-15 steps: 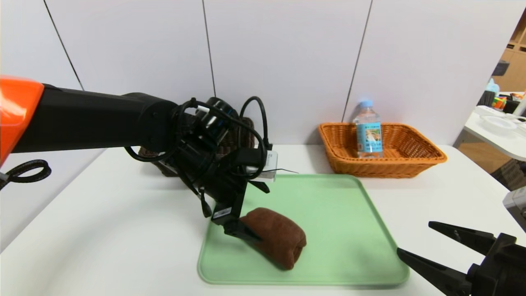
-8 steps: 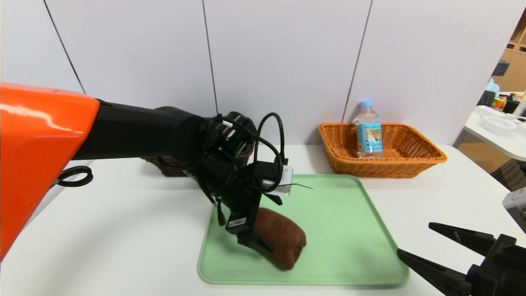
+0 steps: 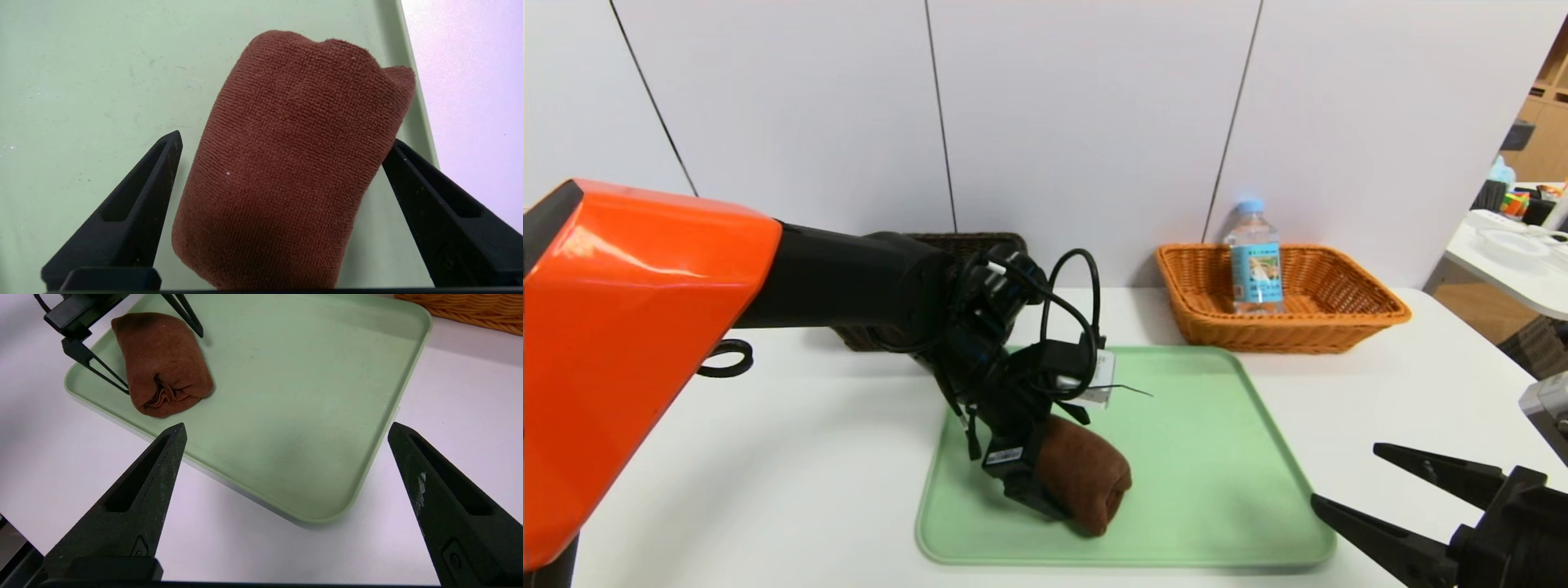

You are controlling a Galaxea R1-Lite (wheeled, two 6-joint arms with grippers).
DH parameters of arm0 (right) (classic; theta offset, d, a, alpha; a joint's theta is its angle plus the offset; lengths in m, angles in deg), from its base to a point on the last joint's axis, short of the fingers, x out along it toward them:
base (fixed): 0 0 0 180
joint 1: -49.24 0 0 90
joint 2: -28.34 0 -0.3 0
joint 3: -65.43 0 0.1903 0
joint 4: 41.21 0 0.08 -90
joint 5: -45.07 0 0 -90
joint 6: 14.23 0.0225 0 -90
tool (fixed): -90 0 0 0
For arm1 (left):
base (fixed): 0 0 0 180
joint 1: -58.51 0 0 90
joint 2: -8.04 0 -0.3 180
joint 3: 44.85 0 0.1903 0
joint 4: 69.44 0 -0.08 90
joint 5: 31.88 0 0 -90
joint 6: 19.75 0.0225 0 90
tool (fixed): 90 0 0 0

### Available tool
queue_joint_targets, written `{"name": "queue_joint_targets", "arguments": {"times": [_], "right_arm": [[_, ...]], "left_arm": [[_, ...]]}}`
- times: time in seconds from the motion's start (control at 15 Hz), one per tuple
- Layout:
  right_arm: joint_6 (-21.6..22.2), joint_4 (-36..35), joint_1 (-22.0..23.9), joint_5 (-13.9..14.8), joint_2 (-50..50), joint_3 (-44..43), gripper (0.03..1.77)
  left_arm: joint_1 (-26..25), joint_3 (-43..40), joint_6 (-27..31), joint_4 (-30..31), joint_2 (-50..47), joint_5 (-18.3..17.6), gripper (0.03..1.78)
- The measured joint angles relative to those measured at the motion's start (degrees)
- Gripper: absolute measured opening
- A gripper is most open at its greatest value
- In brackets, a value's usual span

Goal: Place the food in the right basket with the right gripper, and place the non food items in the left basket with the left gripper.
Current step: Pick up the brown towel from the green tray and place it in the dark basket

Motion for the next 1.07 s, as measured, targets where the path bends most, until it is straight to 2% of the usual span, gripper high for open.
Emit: {"name": "queue_joint_targets", "arguments": {"times": [0.2, 0.27, 0.47, 0.73, 0.8, 1.07], "right_arm": [[-0.02, 0.00, 0.00, -0.02, 0.01, 0.00, 1.70], [0.00, -0.09, -0.02, -0.02, 0.01, 0.00, 1.70], [-0.02, -0.09, 0.00, 0.06, -0.02, 0.00, 1.70], [0.00, -0.32, 0.00, 0.09, -0.07, 0.00, 1.70], [0.00, -0.34, 0.05, 0.09, -0.10, 0.00, 1.70], [0.02, -0.45, 0.09, 0.11, -0.11, 0.06, 1.70]], "left_arm": [[-0.02, -0.02, 0.00, 0.02, 0.63, -0.02, 1.69], [0.00, -0.06, -0.01, 0.02, 0.74, 0.00, 1.60], [0.00, -0.16, -0.01, 0.24, 0.95, 0.05, 1.13], [-0.05, -0.20, -0.01, 0.30, 0.79, -0.02, 0.72], [-0.09, -0.20, -0.32, 0.33, 0.49, -0.05, 0.54], [-2.34, -0.02, -2.02, 0.11, -1.96, -2.26, 0.53]]}}
